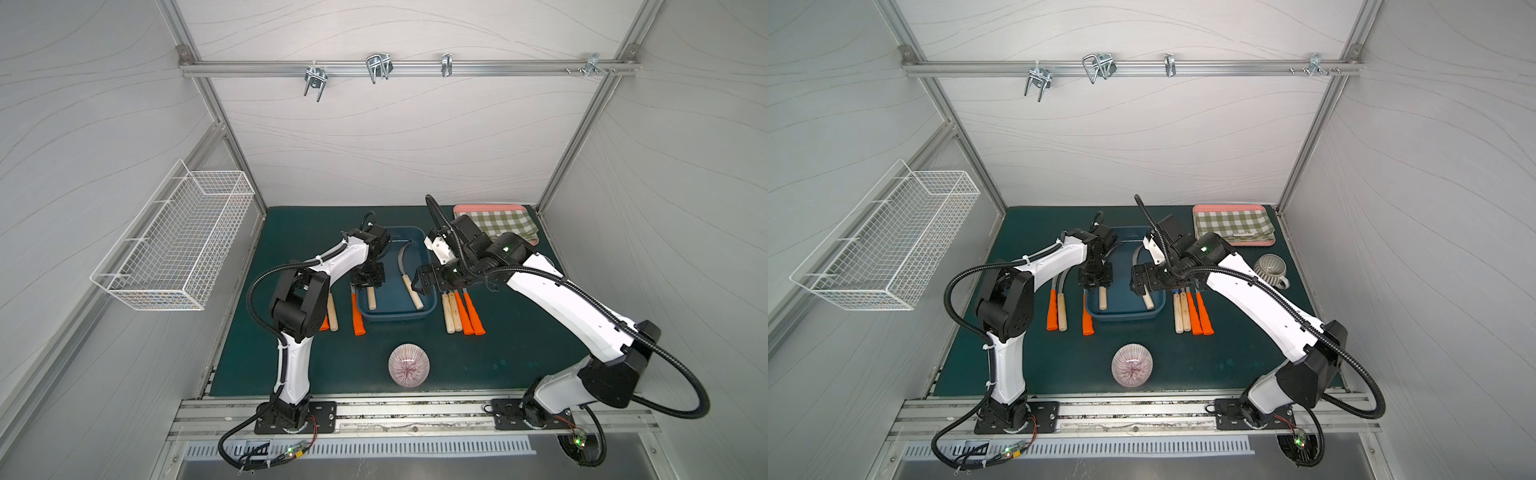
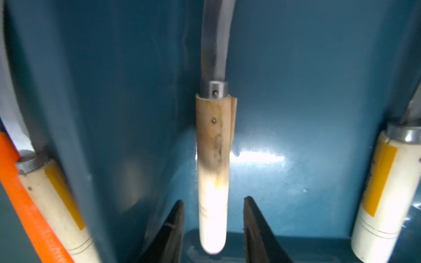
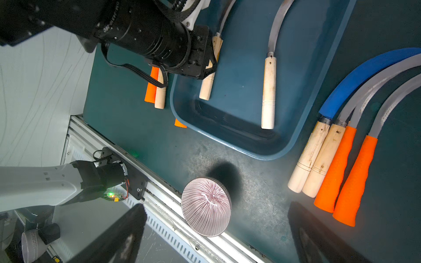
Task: Put small sickles into storage boxes
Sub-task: Place the sickle in the storage box.
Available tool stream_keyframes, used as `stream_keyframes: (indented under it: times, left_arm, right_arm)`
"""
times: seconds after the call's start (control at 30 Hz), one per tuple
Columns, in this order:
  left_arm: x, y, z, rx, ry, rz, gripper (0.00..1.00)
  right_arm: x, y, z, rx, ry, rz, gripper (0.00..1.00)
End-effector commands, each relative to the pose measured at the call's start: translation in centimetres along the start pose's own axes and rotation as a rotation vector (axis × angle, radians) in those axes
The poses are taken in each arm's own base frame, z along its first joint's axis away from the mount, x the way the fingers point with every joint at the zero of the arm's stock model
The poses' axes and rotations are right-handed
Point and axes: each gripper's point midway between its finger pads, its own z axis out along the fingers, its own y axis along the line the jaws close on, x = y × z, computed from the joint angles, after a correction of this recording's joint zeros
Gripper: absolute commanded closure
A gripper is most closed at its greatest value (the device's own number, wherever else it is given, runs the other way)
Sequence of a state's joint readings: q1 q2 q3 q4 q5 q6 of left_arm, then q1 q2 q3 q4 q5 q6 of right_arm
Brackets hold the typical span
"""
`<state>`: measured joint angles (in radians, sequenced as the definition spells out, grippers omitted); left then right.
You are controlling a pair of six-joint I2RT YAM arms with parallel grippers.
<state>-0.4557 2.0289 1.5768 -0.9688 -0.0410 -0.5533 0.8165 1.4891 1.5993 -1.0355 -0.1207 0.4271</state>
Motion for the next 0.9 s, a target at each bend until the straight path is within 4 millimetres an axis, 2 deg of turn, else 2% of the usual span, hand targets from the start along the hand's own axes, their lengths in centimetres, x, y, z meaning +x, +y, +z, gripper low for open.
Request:
stream_keyframes:
  times: [0.0, 0.1, 0.4, 0.73, 0.87]
  left_arm:
    - [-1.1, -0.7, -0.8, 0.012, -0.029, 0.000, 0.60]
    - [-1.2, -0.8, -1.8, 0.027, -0.042, 0.000, 0.55]
    - [-1.0, -1.1, -6.2, 0.105, -0.100, -0.007, 0.31]
    - [1.3, -0.9, -10.3, 0.204, -0.147, 0.026, 0.04]
    - [2.5, -0.9, -11.7, 0.246, -0.168, 0.056, 0.01]
  right_arm:
    - [-0.1, 0.4, -0.9, -0.026, -0.022, -0.012, 0.01]
    - [0.0, 0.2, -0.7, -0.022, -0.019, -0.010, 0.01]
    - [0.6, -0.6, 0.0, 0.001, -0.002, 0.007, 0.01]
    - [1.8, -3.4, 1.0, 0.059, 0.035, 0.059, 0.01]
    - [2.4, -4.5, 1.4, 0.079, 0.050, 0.082, 0.01]
